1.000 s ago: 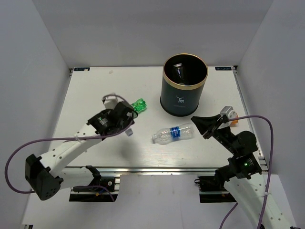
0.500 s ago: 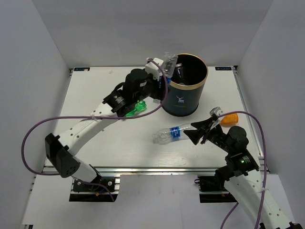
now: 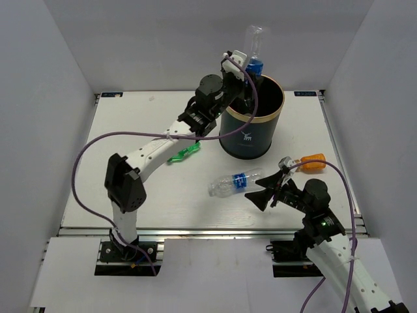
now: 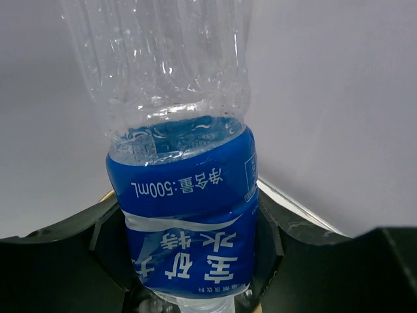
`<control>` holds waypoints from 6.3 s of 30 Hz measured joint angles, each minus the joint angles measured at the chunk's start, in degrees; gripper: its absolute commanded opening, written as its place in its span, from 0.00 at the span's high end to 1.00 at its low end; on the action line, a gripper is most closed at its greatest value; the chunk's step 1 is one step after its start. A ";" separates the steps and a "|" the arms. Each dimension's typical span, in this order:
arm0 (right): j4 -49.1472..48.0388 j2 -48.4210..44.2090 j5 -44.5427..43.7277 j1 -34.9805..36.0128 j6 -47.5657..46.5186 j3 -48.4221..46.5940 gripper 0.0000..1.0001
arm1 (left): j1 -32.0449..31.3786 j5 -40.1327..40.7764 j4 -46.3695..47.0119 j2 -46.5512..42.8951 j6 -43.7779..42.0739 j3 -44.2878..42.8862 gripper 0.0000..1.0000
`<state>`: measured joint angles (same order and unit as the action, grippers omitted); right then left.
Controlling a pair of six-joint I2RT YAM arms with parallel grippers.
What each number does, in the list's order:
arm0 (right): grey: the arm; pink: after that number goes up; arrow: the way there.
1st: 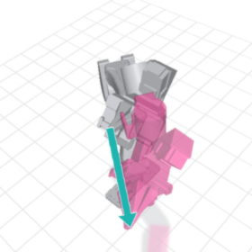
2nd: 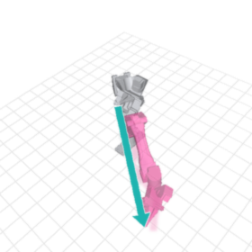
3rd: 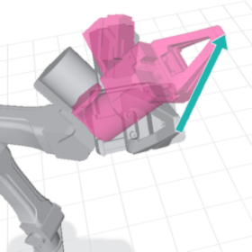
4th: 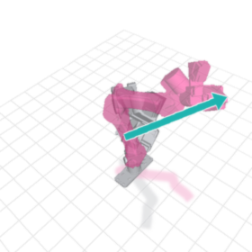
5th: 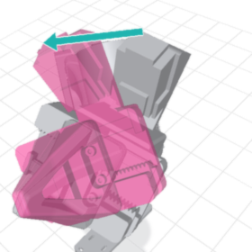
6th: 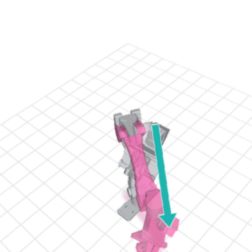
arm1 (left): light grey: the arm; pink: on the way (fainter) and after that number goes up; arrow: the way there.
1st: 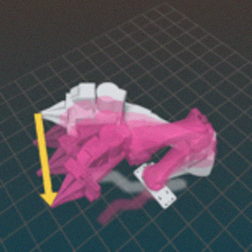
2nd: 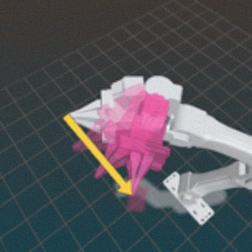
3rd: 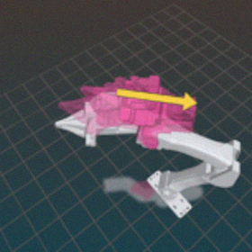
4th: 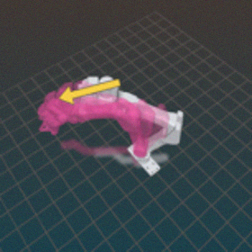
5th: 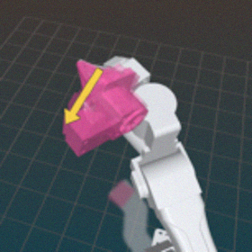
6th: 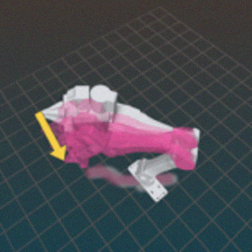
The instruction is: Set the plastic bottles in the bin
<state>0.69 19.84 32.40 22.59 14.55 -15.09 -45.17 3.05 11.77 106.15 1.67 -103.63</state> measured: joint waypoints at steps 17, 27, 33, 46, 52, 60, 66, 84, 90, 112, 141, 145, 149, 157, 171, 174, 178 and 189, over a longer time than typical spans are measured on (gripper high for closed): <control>-2.25 -1.11 -0.31 0.02 -0.87 0.31 0.10 | 0.59 7.02 -3.80 13.33 0.63 -7.76 0.00; -7.67 15.45 2.89 1.51 -13.05 -1.70 0.18 | 0.31 6.12 -8.55 -29.57 -0.31 20.59 0.00; 4.09 31.95 -5.14 7.02 -28.52 -18.62 0.10 | 1.22 12.52 -12.37 -48.65 0.39 34.73 0.00; 25.03 55.45 -18.84 16.44 -62.18 -37.16 0.10 | 1.22 19.71 -28.28 -50.88 4.52 50.45 0.00; 30.58 58.23 -19.91 16.44 -69.99 -40.28 0.10 | 1.27 22.34 -29.38 -54.86 3.87 50.73 0.00; 32.33 67.98 -21.88 16.92 -74.03 -41.57 0.10 | 2.45 22.51 -29.77 -56.28 3.69 51.69 0.00; 30.34 75.41 -23.41 17.94 -74.16 -41.16 0.12 | 3.56 22.45 -29.79 -55.65 3.74 51.74 0.00; 29.05 57.33 -8.31 21.05 -63.12 -48.00 0.97 | 11.52 21.49 -32.17 -48.39 7.87 52.57 0.00; 17.51 43.17 -11.54 20.90 -49.31 -56.54 0.97 | 14.43 13.86 -32.02 -47.71 5.05 52.98 0.00; -10.19 74.51 -42.49 4.42 -32.52 -72.63 0.10 | 15.23 -5.27 -23.34 -32.13 -15.67 50.60 0.00; -22.86 8.63 -22.77 0.68 -5.88 -14.82 0.10 | 16.26 7.04 -25.53 1.66 -18.56 32.30 0.00; -19.63 1.46 -22.36 0.68 -5.25 -12.28 0.10 | 16.35 7.04 -26.91 3.54 -18.40 31.43 0.08; -18.25 -0.94 -21.51 0.68 -4.79 -12.28 0.10 | 16.35 6.58 -28.81 6.40 -17.94 29.66 0.34; -14.93 -3.96 -20.39 0.68 -4.61 -12.11 0.14 | 16.35 3.96 -35.01 6.88 -16.92 25.66 0.96; -0.31 -3.15 -30.82 0.68 -0.70 -12.87 0.88 | 15.96 -5.22 -37.46 -14.78 -6.01 -0.20 0.98; 2.36 -1.81 -32.98 0.68 1.20 -13.55 0.68 | 15.80 -10.54 -34.01 -18.10 -2.49 -2.89 0.94; 4.63 -2.14 -36.48 0.68 4.39 -13.60 0.17 | 15.39 -19.71 -27.98 -16.44 2.40 -4.50 0.89; 5.79 -9.88 -36.54 0.68 11.17 -11.23 1.00 | 14.56 -30.53 -9.42 -2.03 15.08 1.49 0.88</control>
<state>6.48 9.96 -4.14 23.27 25.71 -26.33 -30.61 -27.49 2.35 104.12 16.75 -102.15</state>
